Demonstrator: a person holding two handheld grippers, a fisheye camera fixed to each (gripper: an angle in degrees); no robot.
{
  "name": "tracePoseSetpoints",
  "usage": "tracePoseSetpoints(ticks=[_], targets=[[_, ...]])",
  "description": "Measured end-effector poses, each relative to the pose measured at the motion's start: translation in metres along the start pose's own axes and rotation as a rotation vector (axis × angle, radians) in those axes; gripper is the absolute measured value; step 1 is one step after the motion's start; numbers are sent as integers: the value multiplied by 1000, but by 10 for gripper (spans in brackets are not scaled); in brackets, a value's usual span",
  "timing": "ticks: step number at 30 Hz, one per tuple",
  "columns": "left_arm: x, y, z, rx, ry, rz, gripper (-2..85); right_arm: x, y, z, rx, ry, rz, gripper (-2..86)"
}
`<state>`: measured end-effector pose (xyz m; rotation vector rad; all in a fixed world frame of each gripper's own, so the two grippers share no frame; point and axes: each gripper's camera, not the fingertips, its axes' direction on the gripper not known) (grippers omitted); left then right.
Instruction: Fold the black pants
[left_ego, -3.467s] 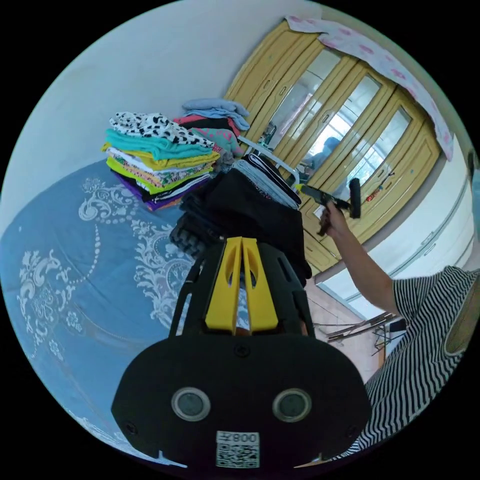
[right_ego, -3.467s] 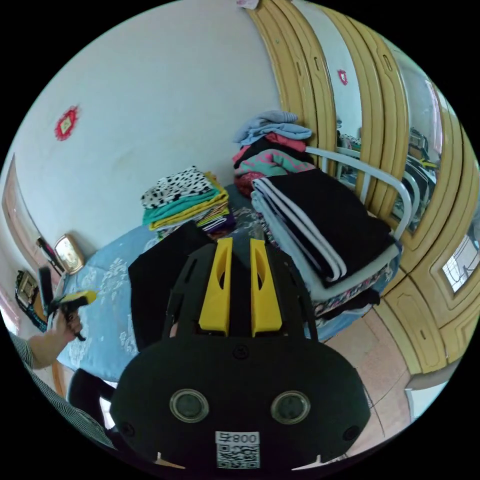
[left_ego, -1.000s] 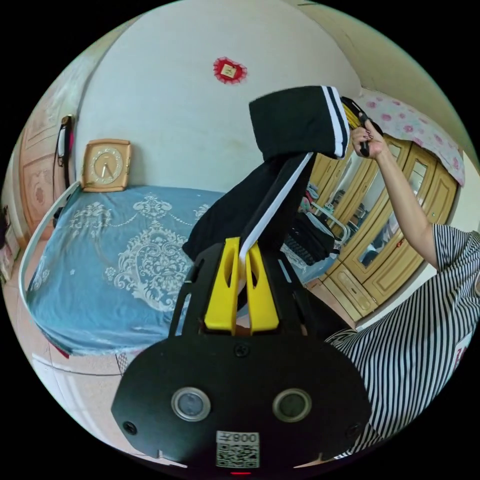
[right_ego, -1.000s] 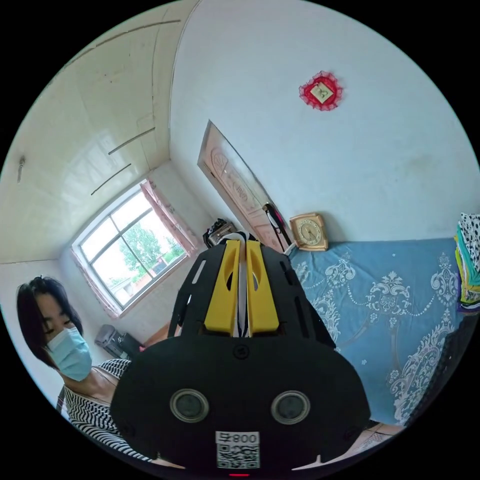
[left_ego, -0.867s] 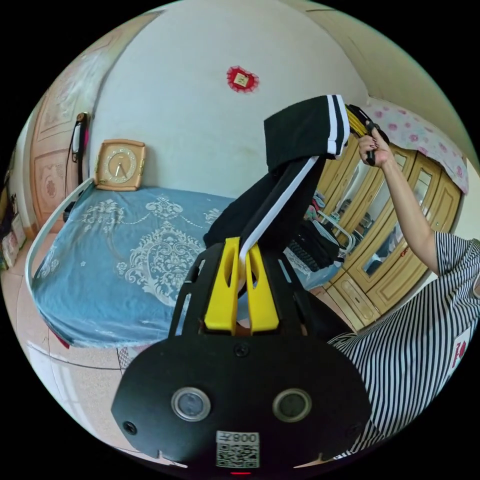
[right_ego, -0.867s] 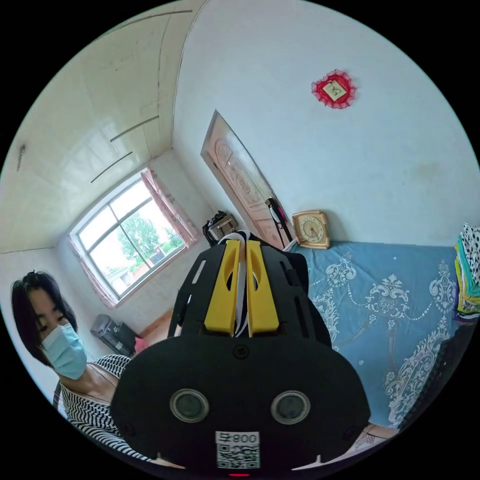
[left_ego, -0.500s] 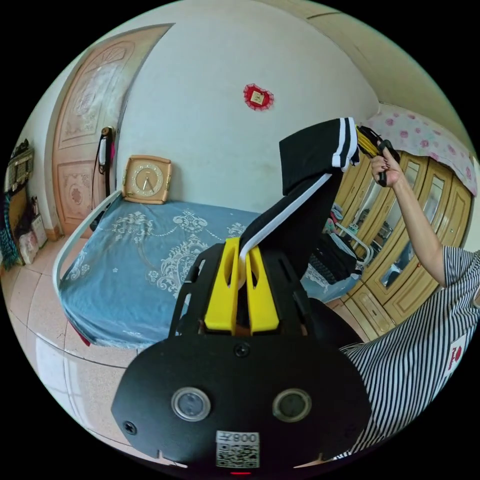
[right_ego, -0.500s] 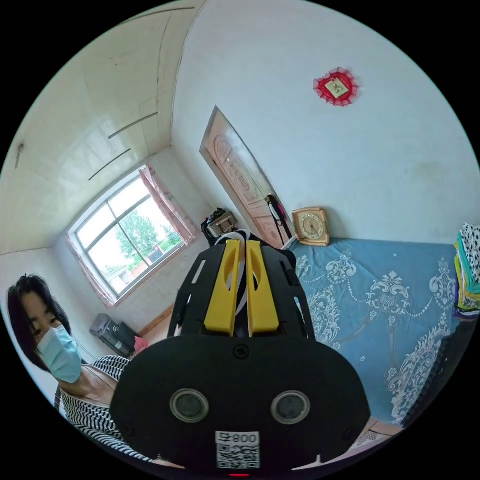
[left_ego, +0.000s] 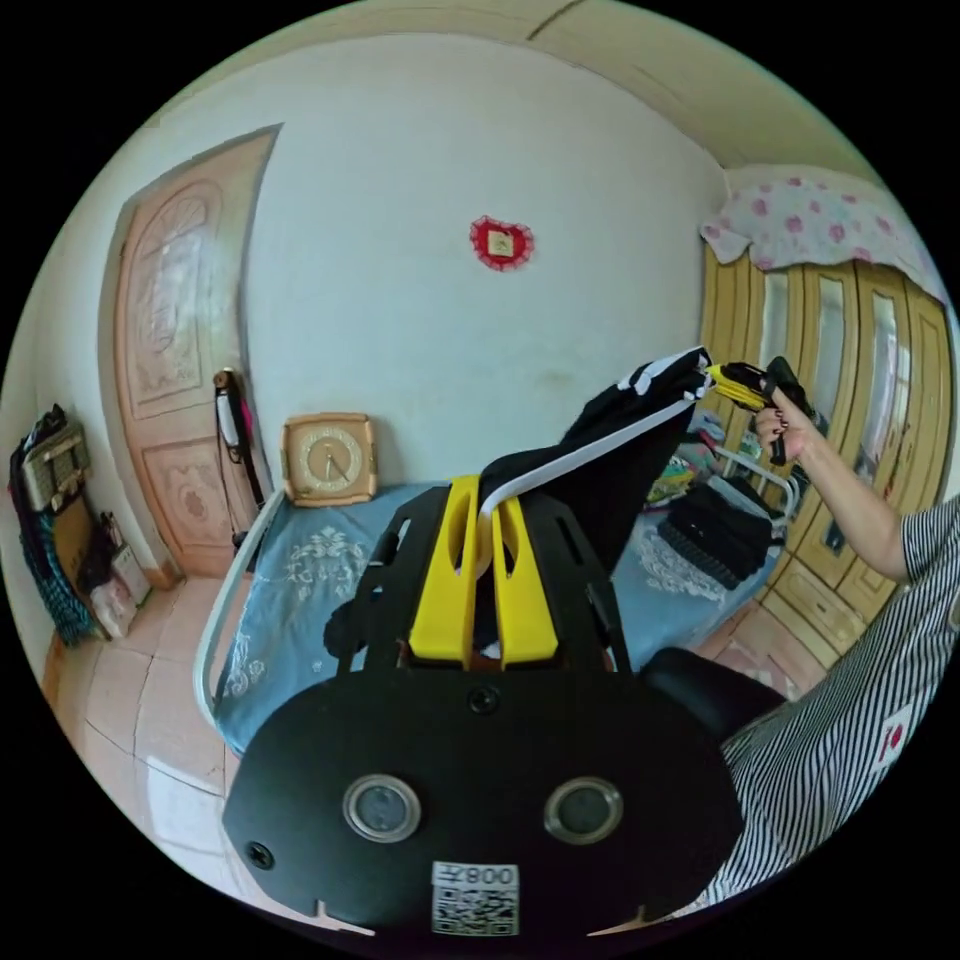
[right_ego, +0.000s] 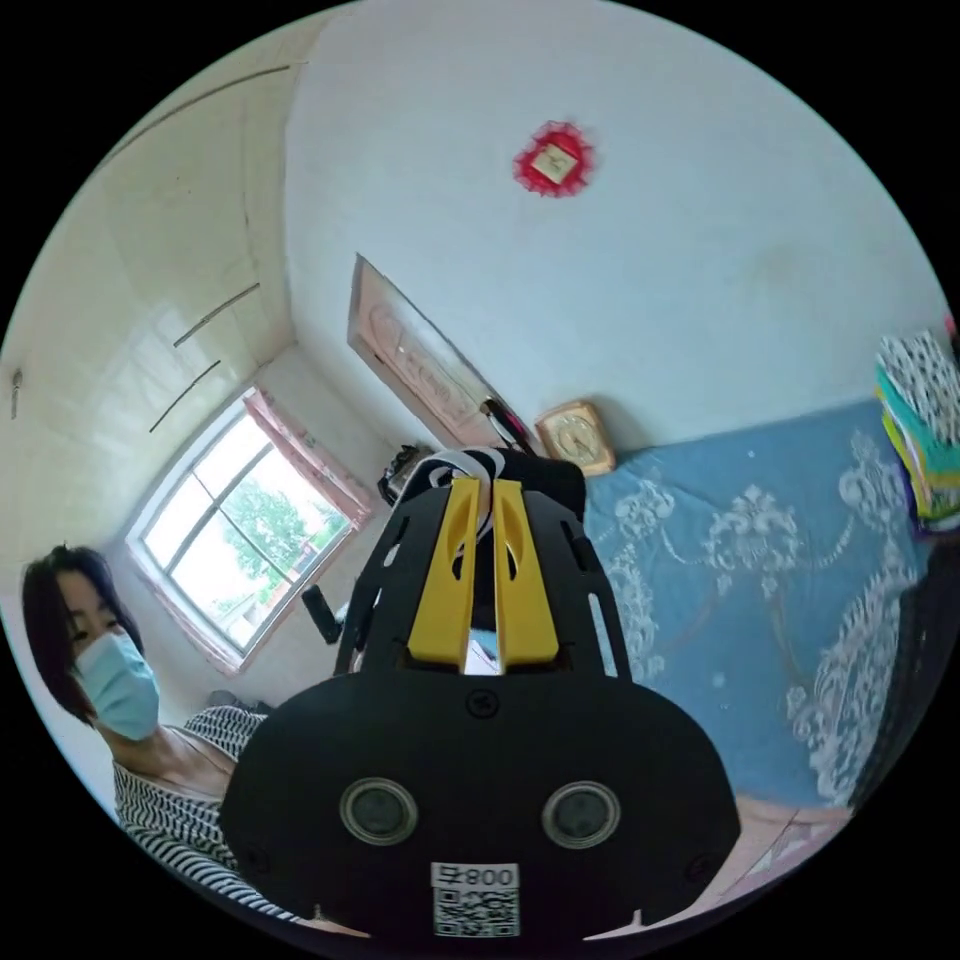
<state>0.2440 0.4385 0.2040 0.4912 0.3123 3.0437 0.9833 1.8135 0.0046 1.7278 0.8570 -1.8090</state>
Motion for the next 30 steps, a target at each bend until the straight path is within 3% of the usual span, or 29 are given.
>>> tracePoseSetpoints(ticks=[3,8,10,15,20,30], targets=[[11,16,39,-183,51,64,5,66,49,21,-129,93,170,15],[26,114,152,-809,165,-68,5,184,182,50,-362,316,636,7],[26,126,163,-866,207,-142,5,182,196,61,-357,288,660,10],[18,112,168,-865,211,-251,5,139,164,138,-528,385,393,56],[18,91,175,-903,198,-251,5,84,130,269,-756,573,-86,87],[19,61,177,-935,198,-273,5,63,146,428,-993,622,-274,102]])
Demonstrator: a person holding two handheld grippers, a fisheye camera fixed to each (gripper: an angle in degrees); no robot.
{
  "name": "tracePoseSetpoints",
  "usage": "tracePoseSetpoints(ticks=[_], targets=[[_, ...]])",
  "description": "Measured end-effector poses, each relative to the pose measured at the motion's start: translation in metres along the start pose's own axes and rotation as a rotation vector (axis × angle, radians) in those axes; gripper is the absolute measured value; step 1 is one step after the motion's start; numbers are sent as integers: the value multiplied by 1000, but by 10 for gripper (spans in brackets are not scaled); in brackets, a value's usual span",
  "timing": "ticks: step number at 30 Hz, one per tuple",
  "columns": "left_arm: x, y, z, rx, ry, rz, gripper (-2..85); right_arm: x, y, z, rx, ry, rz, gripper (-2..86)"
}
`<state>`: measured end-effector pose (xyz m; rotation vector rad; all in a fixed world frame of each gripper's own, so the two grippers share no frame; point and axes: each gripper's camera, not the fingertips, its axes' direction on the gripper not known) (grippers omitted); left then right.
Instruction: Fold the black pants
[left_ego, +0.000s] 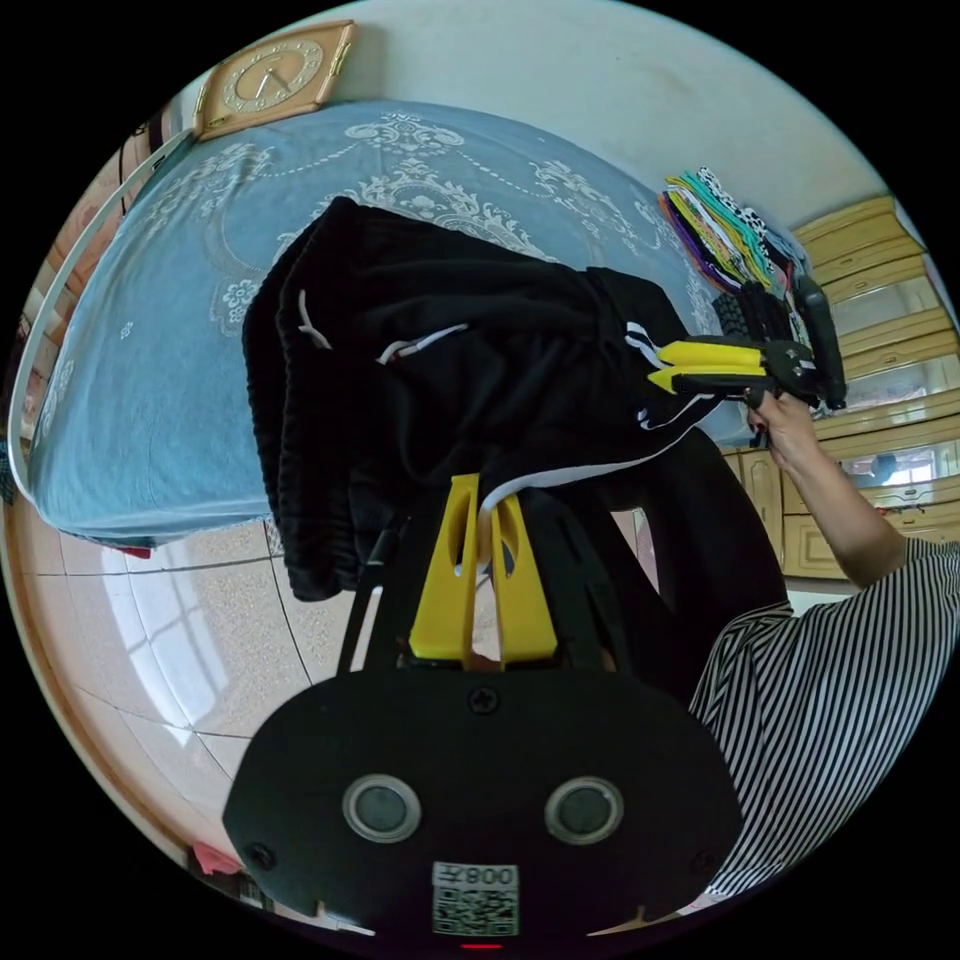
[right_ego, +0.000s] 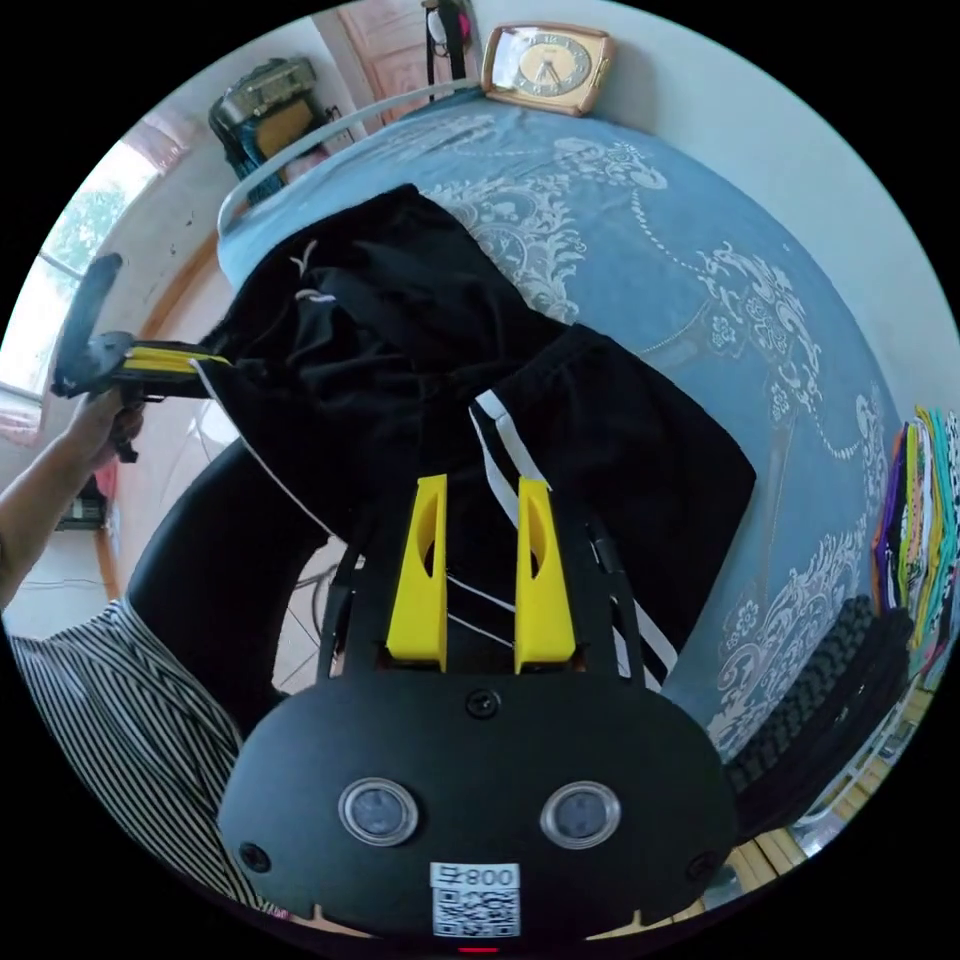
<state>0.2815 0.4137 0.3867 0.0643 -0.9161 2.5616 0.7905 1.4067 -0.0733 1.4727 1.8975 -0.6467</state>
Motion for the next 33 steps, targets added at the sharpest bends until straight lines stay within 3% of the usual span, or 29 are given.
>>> tracePoseSetpoints(ticks=[2,6,12,18,26,29,33], targets=[[3,-3,-5,-4,-1,-1,5,-7,-13,23,-97,65,9,81],[8,-7,-19,6,2,3,5,-15,-19,25,-88,112,-11,38],[13,-9,-53,83,28,-3,5,15,-11,5,-19,-26,82,19],[20,-37,-121,295,64,62,4,89,4,-57,195,-146,248,14],[48,-120,-300,700,-51,255,4,203,43,-209,689,-263,413,13],[58,-117,-350,802,-91,307,5,223,75,-232,801,-306,444,13],[59,-100,-377,811,-172,322,6,243,116,-219,835,-371,510,14]])
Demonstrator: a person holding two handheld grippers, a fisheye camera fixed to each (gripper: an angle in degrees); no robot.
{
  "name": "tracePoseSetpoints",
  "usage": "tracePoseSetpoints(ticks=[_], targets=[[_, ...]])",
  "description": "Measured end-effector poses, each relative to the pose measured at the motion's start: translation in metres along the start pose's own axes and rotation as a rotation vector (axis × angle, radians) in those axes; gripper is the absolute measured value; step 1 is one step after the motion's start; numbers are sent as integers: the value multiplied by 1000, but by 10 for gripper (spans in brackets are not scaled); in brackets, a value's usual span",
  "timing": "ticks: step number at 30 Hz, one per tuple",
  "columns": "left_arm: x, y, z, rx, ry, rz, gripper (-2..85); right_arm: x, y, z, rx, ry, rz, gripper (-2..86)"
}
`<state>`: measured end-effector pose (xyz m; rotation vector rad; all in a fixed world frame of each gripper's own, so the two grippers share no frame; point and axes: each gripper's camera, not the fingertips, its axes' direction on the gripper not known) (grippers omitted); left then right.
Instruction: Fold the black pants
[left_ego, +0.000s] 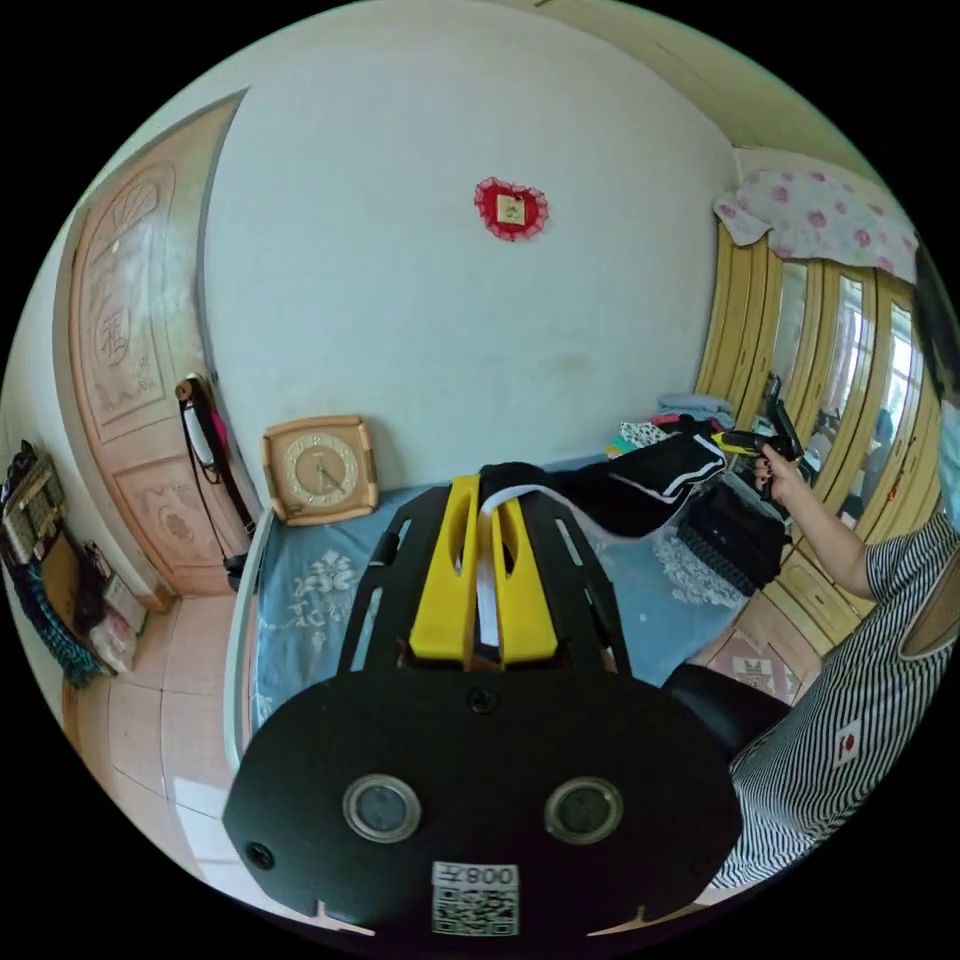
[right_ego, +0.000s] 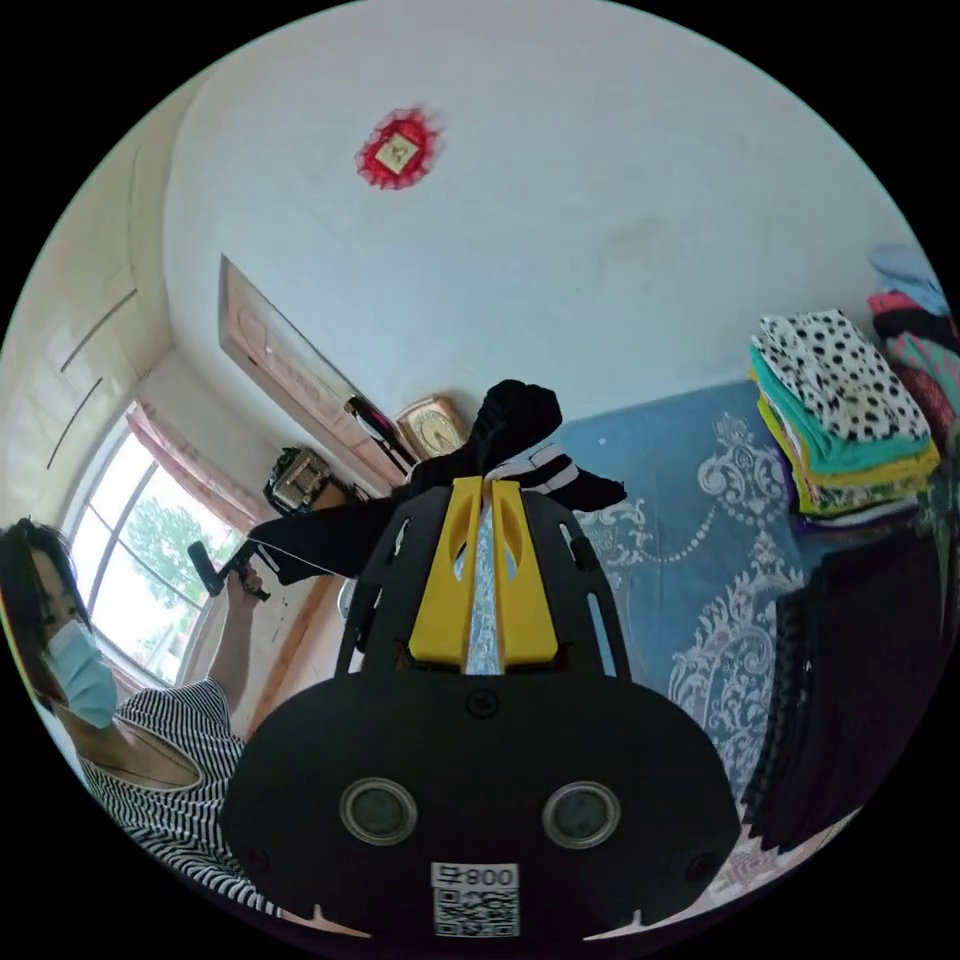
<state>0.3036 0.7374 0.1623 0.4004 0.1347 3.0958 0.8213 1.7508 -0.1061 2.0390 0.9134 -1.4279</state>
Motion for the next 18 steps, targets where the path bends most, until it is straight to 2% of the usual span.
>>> tracePoseSetpoints(ticks=[4,6,8,10,13,18], targets=[[-2,42,15,-206,-3,-19,9,71,57,8,-88,56,172,15],[1,78,44,-392,-23,-12,11,109,91,23,-177,117,272,14],[2,137,93,-687,32,-89,15,161,142,45,-308,206,431,12],[3,169,112,-809,51,-176,20,188,176,54,-374,247,540,13],[-3,181,107,-775,153,-344,30,198,205,56,-385,229,565,19],[-29,154,81,-602,206,-443,55,185,203,74,-419,255,452,52]])
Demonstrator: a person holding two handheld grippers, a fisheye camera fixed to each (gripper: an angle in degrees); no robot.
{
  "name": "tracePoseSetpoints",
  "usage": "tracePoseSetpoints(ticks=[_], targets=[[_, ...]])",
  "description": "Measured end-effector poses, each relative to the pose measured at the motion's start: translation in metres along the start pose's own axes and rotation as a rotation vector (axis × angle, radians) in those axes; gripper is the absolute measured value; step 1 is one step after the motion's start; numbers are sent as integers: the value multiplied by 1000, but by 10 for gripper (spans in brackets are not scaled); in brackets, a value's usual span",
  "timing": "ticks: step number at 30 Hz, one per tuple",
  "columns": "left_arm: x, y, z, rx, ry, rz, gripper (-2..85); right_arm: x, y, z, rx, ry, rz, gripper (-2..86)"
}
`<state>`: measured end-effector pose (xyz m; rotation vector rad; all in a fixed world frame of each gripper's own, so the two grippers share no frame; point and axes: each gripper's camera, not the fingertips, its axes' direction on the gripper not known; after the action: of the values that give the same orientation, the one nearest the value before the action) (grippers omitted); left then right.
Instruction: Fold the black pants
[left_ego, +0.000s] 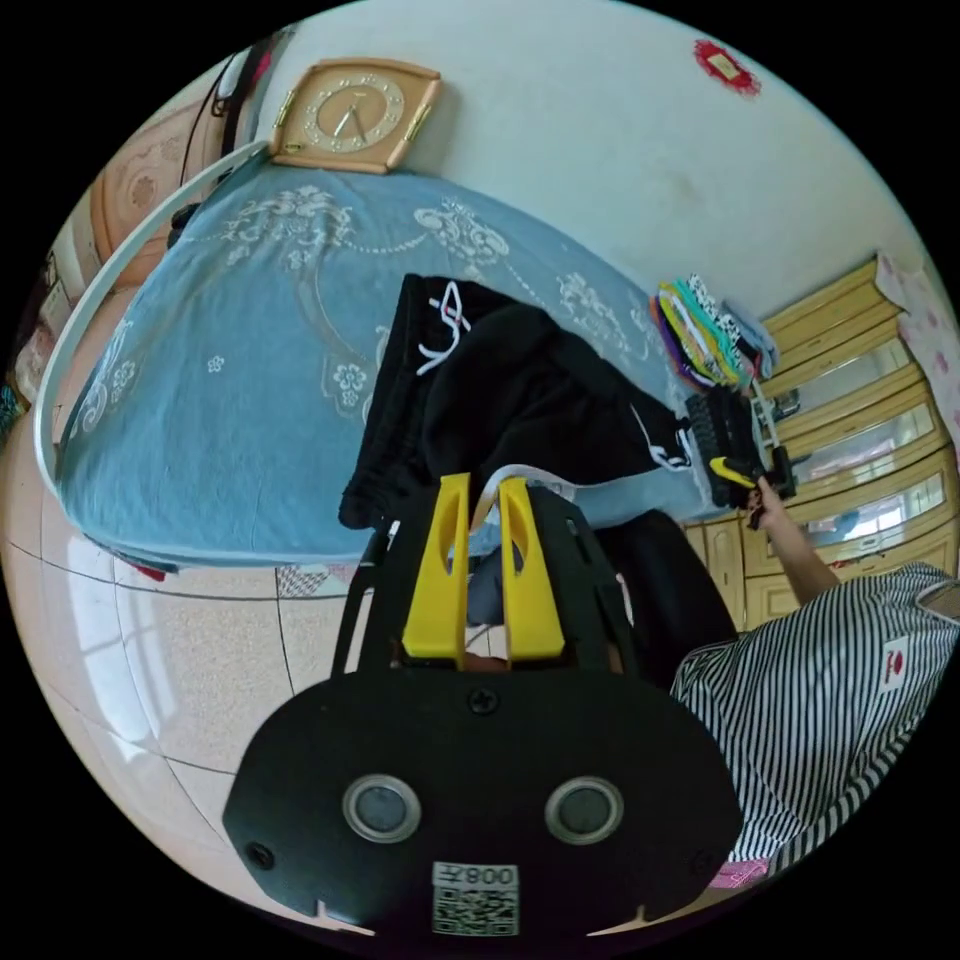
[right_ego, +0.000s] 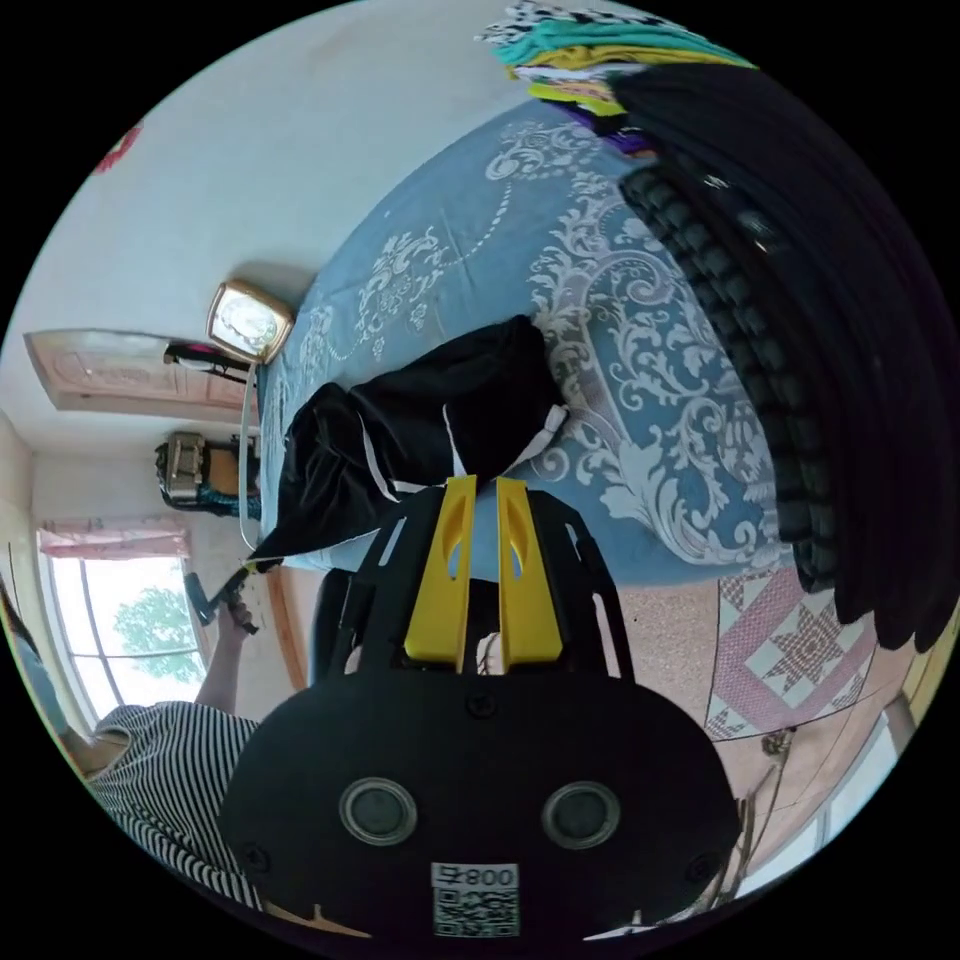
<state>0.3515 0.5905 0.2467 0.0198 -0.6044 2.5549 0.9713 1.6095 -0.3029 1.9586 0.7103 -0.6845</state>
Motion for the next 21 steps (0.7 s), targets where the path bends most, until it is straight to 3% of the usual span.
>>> tracePoseSetpoints(ticks=[11,21], targets=[[-11,-69,-58,162,141,-2,79,-76,-26,71,-35,378,-277,87],[-43,-159,-35,129,67,-148,92,-62,-32,111,-80,441,-238,33]])
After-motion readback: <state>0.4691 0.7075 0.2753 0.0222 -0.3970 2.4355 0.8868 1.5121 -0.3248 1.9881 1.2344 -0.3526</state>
